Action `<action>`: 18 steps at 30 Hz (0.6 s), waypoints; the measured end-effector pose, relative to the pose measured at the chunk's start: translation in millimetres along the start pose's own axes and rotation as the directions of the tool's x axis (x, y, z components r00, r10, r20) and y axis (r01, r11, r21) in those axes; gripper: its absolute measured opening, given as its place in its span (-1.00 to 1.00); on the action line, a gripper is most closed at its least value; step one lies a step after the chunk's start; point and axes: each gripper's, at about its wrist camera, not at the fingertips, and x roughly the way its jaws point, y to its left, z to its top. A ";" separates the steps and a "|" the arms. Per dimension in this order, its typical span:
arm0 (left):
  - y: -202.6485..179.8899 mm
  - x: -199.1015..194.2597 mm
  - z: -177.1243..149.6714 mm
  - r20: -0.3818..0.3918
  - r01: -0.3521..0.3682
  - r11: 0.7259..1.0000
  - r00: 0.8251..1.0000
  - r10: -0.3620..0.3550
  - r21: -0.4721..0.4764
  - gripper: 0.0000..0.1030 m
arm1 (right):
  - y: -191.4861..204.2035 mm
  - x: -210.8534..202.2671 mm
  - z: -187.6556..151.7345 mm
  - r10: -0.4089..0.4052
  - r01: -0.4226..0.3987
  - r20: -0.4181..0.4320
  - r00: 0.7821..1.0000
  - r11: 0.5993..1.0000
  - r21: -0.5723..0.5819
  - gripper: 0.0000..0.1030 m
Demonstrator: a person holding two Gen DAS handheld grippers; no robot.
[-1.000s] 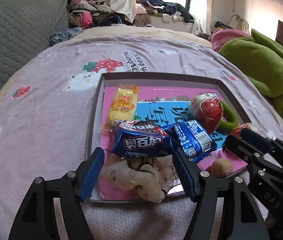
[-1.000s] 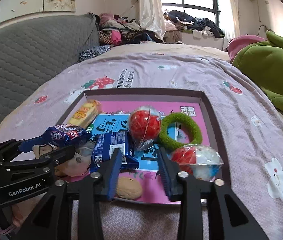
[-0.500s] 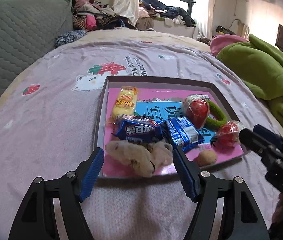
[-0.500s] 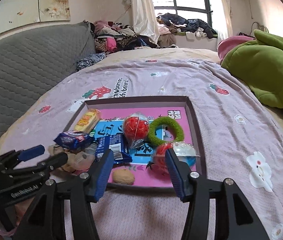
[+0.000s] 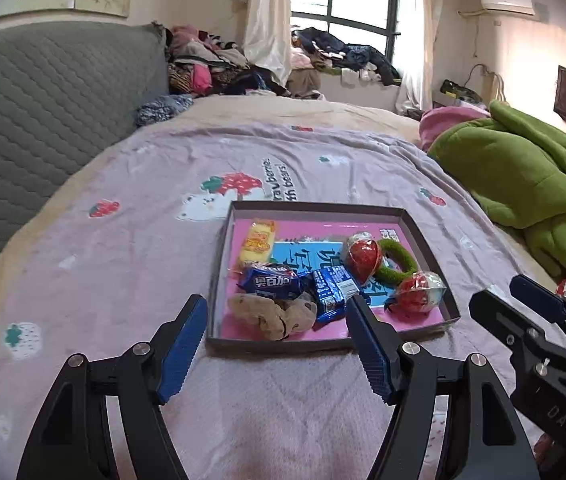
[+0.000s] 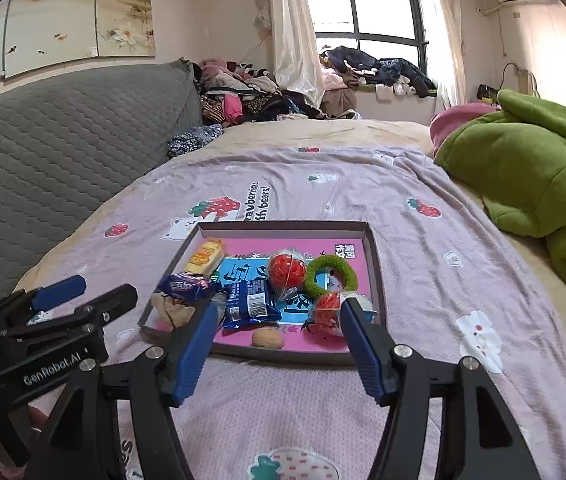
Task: Organize objects
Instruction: 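Withdraw both tools back from the tray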
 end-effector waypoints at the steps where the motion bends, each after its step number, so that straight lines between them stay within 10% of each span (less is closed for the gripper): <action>1: 0.3 -5.4 0.4 0.004 -0.004 1.000 1.000 0.004 0.000 0.42 | 0.3 -6.2 0.3 -0.001 0.001 0.004 1.000 1.000 0.004 0.26; 18: 2.0 -83.3 -35.8 0.023 -0.038 0.999 0.999 0.038 0.001 0.42 | 3.5 -91.5 -14.1 -0.033 0.033 0.081 0.996 0.999 0.002 0.30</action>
